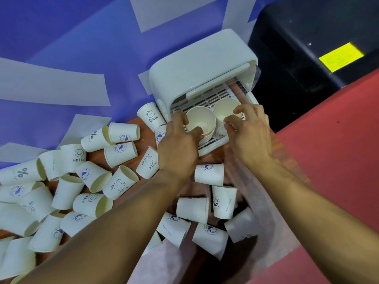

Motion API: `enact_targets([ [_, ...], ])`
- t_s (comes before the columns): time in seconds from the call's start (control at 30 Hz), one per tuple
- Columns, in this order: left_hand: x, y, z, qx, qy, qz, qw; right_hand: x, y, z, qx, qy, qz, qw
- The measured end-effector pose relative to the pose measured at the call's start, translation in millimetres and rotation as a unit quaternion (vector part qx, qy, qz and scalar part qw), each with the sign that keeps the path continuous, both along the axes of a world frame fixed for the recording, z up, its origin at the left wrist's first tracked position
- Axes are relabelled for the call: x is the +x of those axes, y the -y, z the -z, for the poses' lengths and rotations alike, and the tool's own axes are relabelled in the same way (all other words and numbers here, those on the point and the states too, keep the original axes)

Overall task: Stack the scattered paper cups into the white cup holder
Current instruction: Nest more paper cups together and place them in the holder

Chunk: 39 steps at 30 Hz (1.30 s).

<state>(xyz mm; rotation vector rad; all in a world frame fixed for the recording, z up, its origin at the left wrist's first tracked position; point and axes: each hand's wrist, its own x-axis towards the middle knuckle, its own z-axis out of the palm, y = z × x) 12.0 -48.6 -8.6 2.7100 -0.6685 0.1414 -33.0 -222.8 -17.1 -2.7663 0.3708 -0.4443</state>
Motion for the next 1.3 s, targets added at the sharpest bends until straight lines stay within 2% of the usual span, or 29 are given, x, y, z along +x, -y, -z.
enact_targets([
  [0.13, -0.5, 0.3, 7.2, 0.006, -0.034, -0.032, 0.999, 1.1, -3.0, -2.0, 0.007, 0.008, 0.035, 0.999],
  [0.47, 0.4, -2.8, 11.0, -0.016, -0.011, 0.024, 1.000, 2.2, -6.5, -3.5, 0.033, -0.031, 0.029, 0.999],
  [0.7, 3.1, -6.7, 12.9, -0.029, -0.045, 0.031, 0.998, -0.1, -8.9, -6.7, 0.040, -0.033, 0.024, 0.998],
  [0.87, -13.4, -35.6, 9.8, -0.059, -0.040, 0.041, 0.997, -25.0, -18.1, -20.9, 0.069, 0.015, 0.020, 0.997],
  [0.97, -31.4, -68.1, 11.5, -0.074, -0.072, 0.013, 0.995, -52.7, -37.4, -24.7, 0.120, 0.022, 0.002, 0.993],
  [1.03, -49.3, -91.1, 14.0, -0.080, -0.097, -0.017, 0.992, -73.2, -56.7, -20.0, 0.145, 0.005, -0.018, 0.989],
  [1.17, -96.7, -132.2, 27.7, -0.035, -0.137, -0.050, 0.989, -107.9, -93.0, 4.1, 0.153, -0.082, -0.013, 0.985],
  [1.3, -144.5, -145.5, 44.3, 0.049, -0.173, -0.063, 0.982, -129.2, -119.7, 22.1, 0.138, -0.169, -0.009, 0.976],
])
